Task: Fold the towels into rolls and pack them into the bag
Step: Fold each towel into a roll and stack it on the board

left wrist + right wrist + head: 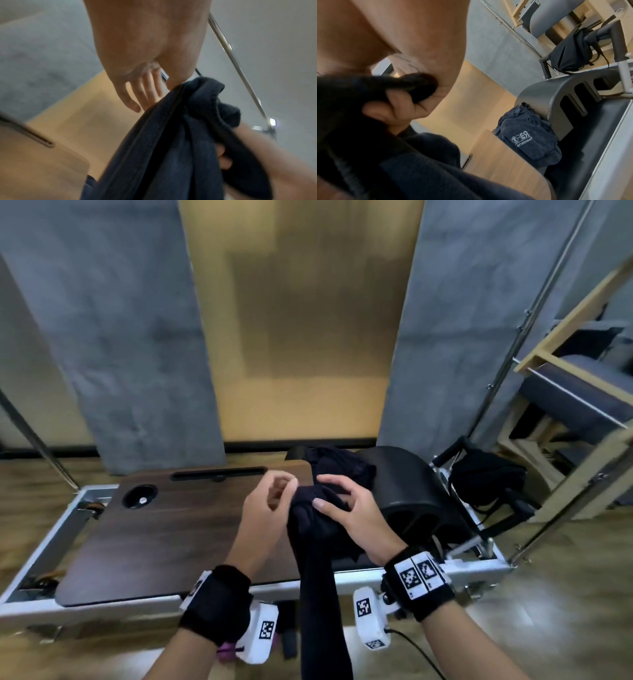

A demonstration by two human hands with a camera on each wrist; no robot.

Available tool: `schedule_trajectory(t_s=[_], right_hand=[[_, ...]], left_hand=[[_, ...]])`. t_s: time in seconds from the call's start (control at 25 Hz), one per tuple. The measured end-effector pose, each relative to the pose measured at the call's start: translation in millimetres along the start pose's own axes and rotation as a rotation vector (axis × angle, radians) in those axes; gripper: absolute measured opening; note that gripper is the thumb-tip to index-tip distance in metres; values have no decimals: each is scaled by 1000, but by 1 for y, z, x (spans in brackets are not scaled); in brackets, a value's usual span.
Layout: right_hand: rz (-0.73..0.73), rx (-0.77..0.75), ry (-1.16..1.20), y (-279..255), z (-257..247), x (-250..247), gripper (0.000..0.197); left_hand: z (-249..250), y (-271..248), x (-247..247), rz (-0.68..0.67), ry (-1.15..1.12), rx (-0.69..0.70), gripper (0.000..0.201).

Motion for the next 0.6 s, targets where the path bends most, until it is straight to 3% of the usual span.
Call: schedule_trajectory(t_s=[0.12, 0.2, 0.28, 0.36, 0.48, 0.6], right_hand=[[130, 1, 42, -11, 2, 22, 31], [242, -34, 6, -19, -1, 35, 21], [245, -27, -27, -30, -2, 52, 11], [127, -19, -30, -44, -1, 77, 13], [-92, -40, -113, -70, 5, 121, 30], [-6, -90, -157, -87, 9, 140, 10]], left_hand=[[16, -26, -3, -271, -160, 33, 36], [20, -46, -19, -327, -137, 40, 34], [17, -65, -43, -289, -131, 13, 26], [18, -80, -75, -199, -94, 11, 12], [24, -98, -111, -78, -118, 10, 32], [27, -109, -133, -37, -218, -8, 39]])
Point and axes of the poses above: each hand's wrist, its own y-axis towards the middle knuckle, its own x-axis out of the palm, z = x × y, the point moved 8 cm from there along y, towards the middle knuckle, and after that the axes turned 11 degrees about x, right-handed, at the moved point
